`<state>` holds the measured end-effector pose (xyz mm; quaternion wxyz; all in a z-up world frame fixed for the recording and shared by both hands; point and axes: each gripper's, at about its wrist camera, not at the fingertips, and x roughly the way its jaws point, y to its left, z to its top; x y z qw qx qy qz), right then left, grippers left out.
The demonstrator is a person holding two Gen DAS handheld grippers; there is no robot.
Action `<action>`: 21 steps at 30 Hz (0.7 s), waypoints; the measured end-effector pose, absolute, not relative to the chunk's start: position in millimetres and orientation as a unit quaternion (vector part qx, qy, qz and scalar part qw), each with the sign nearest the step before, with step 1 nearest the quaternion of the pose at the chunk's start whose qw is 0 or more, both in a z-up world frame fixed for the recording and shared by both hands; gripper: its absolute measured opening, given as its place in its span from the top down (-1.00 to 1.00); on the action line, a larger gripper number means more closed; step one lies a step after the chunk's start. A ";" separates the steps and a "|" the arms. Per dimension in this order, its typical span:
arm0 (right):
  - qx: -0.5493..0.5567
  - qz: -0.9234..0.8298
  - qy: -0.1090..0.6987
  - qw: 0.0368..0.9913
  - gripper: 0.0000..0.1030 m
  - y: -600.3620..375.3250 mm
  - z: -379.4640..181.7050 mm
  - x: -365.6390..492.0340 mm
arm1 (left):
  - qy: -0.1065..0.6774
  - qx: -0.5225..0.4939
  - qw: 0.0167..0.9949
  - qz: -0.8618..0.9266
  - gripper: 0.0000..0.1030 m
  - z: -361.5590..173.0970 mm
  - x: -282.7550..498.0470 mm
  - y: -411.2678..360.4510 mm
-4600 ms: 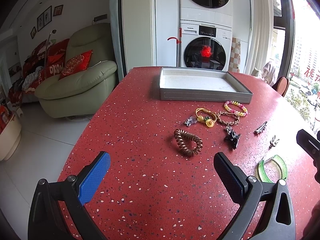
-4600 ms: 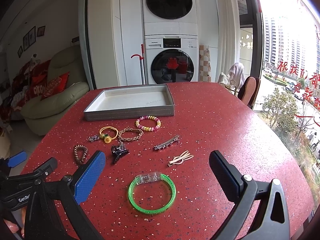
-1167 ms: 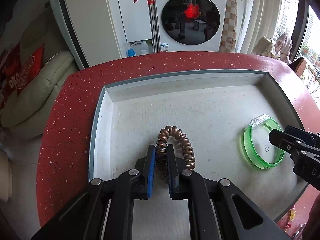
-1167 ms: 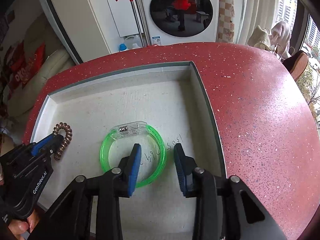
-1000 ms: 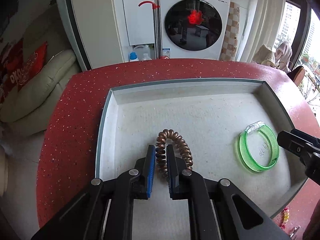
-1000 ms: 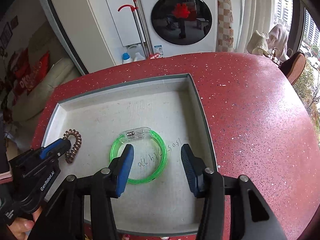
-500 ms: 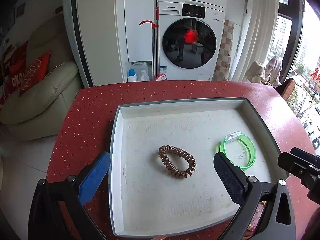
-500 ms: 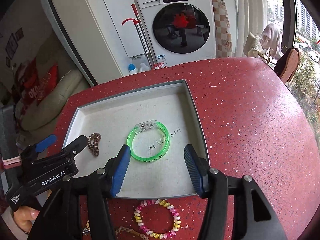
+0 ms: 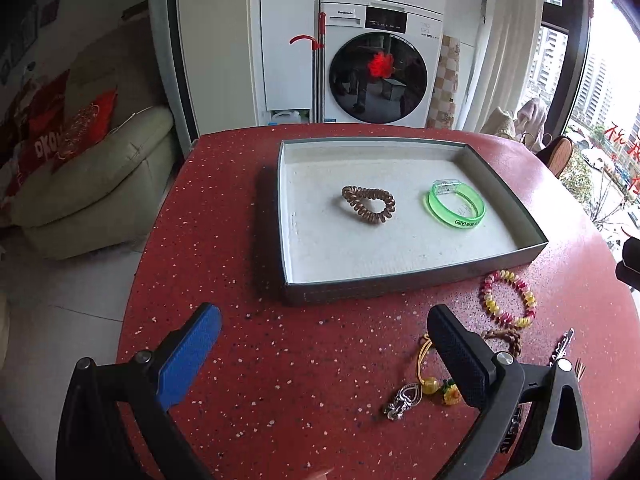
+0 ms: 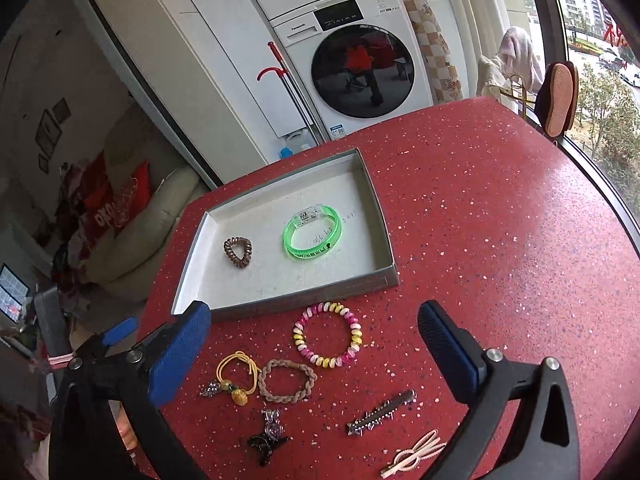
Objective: Organize jewelry
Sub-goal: 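Move the left gripper to the silver pendant and grasp it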
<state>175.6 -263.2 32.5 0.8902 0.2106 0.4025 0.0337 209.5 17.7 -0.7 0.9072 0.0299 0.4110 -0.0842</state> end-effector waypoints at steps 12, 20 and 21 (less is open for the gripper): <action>0.198 -0.045 0.473 0.857 -1.00 -279.3 -28.3 97.0 | 0.437 0.071 0.890 -0.109 -1.00 -40.2 159.5 13.3; 0.182 -0.075 0.487 0.851 -1.00 -267.3 -42.0 85.2 | 0.437 0.076 0.888 -0.121 -1.00 -46.7 159.0 8.6; 0.176 -0.081 0.487 0.851 -1.00 -264.6 -41.6 86.6 | 0.437 0.078 0.888 -0.123 -1.00 -46.6 160.8 7.5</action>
